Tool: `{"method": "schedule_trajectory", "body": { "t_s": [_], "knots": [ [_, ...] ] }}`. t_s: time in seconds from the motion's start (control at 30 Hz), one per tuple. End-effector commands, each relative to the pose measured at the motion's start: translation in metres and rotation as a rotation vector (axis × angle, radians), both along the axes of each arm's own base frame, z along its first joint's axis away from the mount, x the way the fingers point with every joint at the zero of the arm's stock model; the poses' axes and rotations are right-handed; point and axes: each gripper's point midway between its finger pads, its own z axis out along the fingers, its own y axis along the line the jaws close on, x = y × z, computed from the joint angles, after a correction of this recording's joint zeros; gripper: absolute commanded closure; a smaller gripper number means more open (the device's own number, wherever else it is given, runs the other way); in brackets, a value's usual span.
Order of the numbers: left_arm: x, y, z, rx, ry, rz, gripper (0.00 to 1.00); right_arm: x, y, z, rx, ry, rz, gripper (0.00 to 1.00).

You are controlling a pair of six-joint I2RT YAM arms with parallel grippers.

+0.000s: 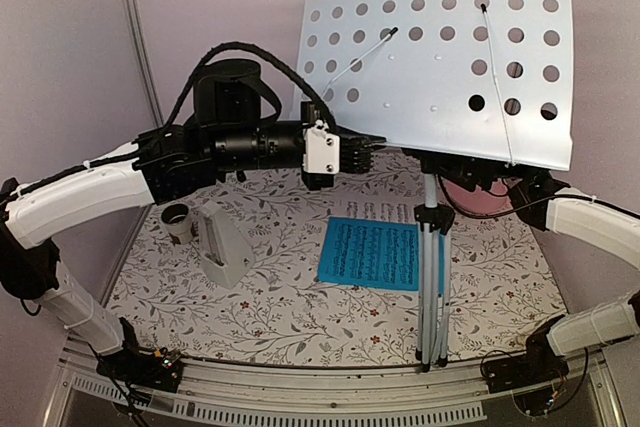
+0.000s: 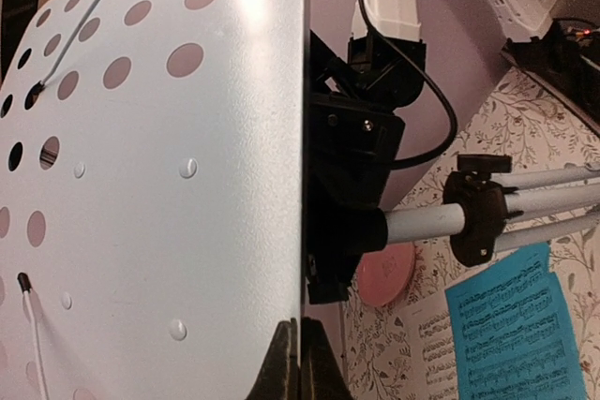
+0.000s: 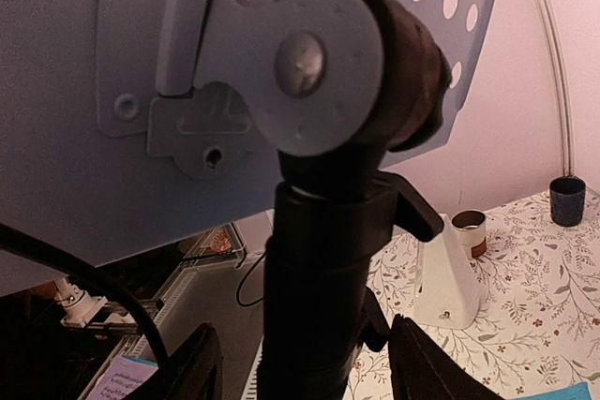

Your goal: Set up the instrument practice props

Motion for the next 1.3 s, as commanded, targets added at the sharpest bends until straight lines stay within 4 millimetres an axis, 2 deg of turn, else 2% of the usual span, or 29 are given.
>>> {"method": "schedule_trajectory", "body": {
  "t_s": [0.0,0.17,0.33,0.57,0.7,0.73,0.77,0.87,0.97,1.13,1.27],
  "knots": [
    [-0.031,0.06,0.159,-0.475,-0.281,-0.02,1.0,0.001,0.007,-0.007,-0.035,0.043,0.003,0.42],
    [-0.034,0.06,0.159,-0.474,-0.294,-0.04,1.0,0.005,0.01,-0.005,-0.042,0.075,0.002,0.58],
    [-0.033,0.06,0.159,-0.475,-0.301,-0.044,1.0,0.008,0.011,0.004,-0.039,0.07,-0.013,0.69],
    [-0.035,0.063,0.159,-0.492,-0.308,-0.047,1.0,0.012,0.011,0.012,-0.024,0.064,-0.039,0.98],
    [-0.035,0.064,0.159,-0.498,-0.307,-0.042,1.0,0.013,0.01,0.019,-0.003,0.043,-0.07,1.0],
    [-0.035,0.065,0.16,-0.503,-0.308,-0.039,0.98,0.013,0.009,0.022,0.003,0.035,-0.076,1.0],
    [-0.034,0.065,0.16,-0.51,-0.305,-0.037,0.91,0.013,0.009,0.025,0.011,0.023,-0.083,1.0],
    [-0.033,0.069,0.164,-0.533,-0.279,-0.026,0.58,0.01,0.004,0.038,0.052,-0.03,-0.112,1.0],
    [-0.03,0.073,0.165,-0.536,-0.249,-0.004,0.42,0.008,0.0,0.054,0.097,-0.077,-0.14,1.0],
    [-0.026,0.087,0.166,-0.559,-0.205,0.048,0.31,0.007,-0.005,0.081,0.158,-0.147,-0.178,1.0],
    [-0.029,0.119,0.171,-0.663,-0.11,0.089,0.28,0.008,-0.008,0.099,0.193,-0.197,-0.216,1.0]
  ]
}}
